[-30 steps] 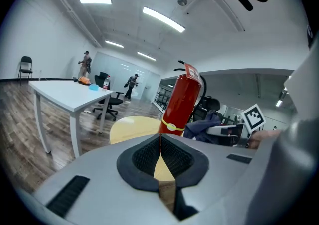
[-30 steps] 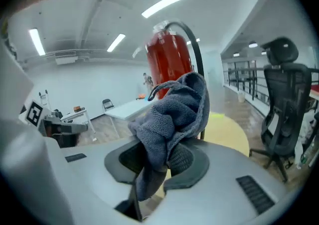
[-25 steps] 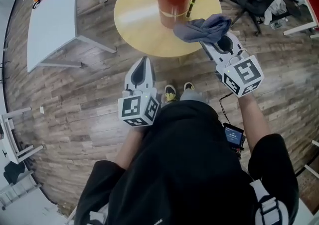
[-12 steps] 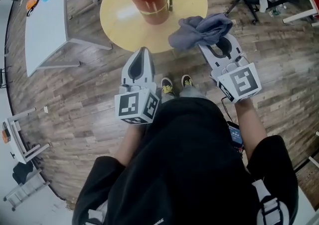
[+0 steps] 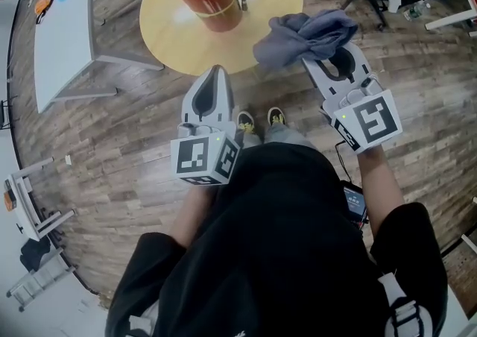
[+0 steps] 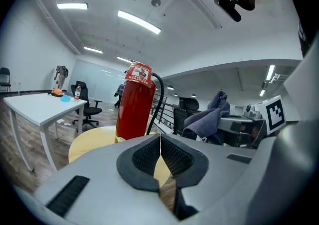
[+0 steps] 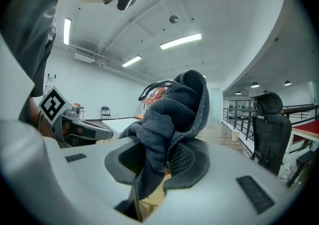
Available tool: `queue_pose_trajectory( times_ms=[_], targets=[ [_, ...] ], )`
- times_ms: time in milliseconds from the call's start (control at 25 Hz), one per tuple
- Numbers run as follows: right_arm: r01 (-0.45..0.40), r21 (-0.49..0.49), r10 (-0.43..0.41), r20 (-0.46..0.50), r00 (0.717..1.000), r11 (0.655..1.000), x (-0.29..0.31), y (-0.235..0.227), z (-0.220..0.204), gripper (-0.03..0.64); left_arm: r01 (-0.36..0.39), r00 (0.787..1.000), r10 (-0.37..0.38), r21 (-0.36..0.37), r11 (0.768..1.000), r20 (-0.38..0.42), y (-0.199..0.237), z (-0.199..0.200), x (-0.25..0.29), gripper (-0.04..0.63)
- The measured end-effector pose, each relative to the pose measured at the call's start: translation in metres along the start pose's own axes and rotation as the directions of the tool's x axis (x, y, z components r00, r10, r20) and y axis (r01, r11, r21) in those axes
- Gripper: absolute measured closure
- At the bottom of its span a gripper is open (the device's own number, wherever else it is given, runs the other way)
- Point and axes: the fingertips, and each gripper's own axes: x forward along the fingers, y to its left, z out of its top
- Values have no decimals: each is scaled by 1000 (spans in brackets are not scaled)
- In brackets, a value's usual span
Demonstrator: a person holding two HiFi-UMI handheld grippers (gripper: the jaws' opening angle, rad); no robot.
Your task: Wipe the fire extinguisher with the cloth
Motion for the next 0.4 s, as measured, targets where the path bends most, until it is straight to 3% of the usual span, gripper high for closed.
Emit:
queue_pose_trajectory(
  times_ms=[400],
  targets=[
    [-21,-11,21,-8,1000,1000,3,-2,-5,518,-15,1000,15,13,1000,1,-2,-2,1,571]
  ],
)
